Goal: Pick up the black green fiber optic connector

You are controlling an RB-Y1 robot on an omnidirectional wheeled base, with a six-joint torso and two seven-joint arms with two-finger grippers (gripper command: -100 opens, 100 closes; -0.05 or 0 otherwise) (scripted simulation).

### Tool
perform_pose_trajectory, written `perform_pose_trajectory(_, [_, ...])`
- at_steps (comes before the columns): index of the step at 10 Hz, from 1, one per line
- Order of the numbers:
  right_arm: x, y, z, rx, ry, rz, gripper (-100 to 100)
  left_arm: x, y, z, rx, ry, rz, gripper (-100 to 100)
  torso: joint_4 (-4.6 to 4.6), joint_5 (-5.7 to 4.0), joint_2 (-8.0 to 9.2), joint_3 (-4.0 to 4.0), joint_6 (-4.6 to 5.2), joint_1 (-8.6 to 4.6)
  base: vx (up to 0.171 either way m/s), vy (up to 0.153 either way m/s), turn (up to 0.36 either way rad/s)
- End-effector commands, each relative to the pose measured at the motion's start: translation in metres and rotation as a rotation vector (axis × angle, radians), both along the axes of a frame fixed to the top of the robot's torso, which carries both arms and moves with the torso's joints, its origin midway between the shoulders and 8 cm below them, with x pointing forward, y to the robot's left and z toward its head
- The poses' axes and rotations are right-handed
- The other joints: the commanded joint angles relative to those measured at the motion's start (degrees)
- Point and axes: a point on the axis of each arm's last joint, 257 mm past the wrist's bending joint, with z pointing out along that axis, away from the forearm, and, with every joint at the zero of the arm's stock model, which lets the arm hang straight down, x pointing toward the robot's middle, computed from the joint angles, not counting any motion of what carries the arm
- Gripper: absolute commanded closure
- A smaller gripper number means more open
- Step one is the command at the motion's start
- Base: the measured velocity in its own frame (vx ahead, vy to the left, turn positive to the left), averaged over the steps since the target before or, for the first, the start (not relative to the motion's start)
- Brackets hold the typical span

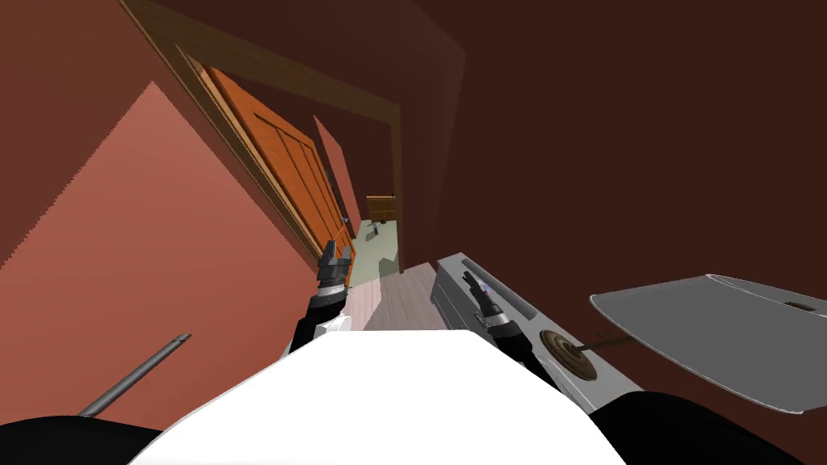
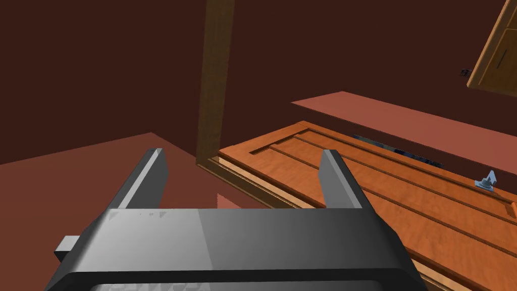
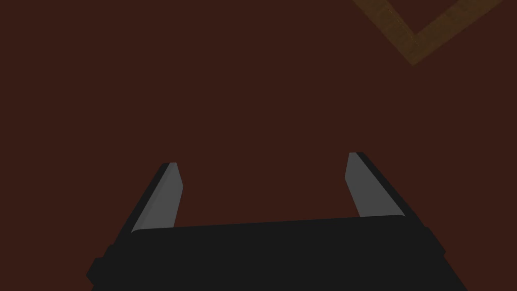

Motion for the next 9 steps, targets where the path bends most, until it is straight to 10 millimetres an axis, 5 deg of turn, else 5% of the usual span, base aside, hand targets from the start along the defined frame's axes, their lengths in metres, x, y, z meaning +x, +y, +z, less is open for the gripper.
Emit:
perform_pose_trajectory(1, [-0.002, -0.005, -0.016, -0.027, 0.052, -0.002, -100, 0.000, 0.000, 0.000, 0.000, 0.000, 0.000, 0, 0.00, 0.00, 0.00, 0.00, 0.00, 0.00, -0.044, 0.006, 0.187])
perform_pose_trajectory(3, [-0.022, -0.018, -0.073, -0.086, 0.212, -0.013, -100, 0.000, 0.000, 0.000, 0.000, 0.000, 0.000, 0, -0.01, 0.00, -0.06, -0.03, 0.00, -0.02, -0.034, 0.004, 0.359])
perform_pose_trajectory(4, [-0.022, -0.018, -0.073, -0.094, 0.214, -0.007, -100, 0.000, 0.000, 0.000, 0.000, 0.000, 0.000, 0, -0.01, -0.01, -0.08, -0.04, 0.02, -0.05, -0.019, -0.005, 0.139])
perform_pose_trajectory(7, [-0.069, -0.040, -0.153, -0.200, 0.455, -0.002, -100, 0.000, 0.000, 0.000, 0.000, 0.000, 0.000, 0, -0.04, -0.02, -0.19, -0.11, 0.03, -0.13, -0.002, -0.012, 0.387])
perform_pose_trajectory(8, [-0.071, -0.042, -0.156, -0.203, 0.463, -0.005, -100, 0.000, 0.000, 0.000, 0.000, 0.000, 0.000, 0, -0.05, -0.03, -0.24, -0.13, 0.00, -0.17, 0.010, -0.027, 0.158])
perform_pose_trajectory(9, [-0.092, -0.052, -0.182, -0.243, 0.547, -0.001, -100, 0.000, 0.000, 0.000, 0.000, 0.000, 0.000, 0, -0.05, -0.04, -0.25, -0.14, 0.08, -0.17, 0.018, -0.017, 0.244])
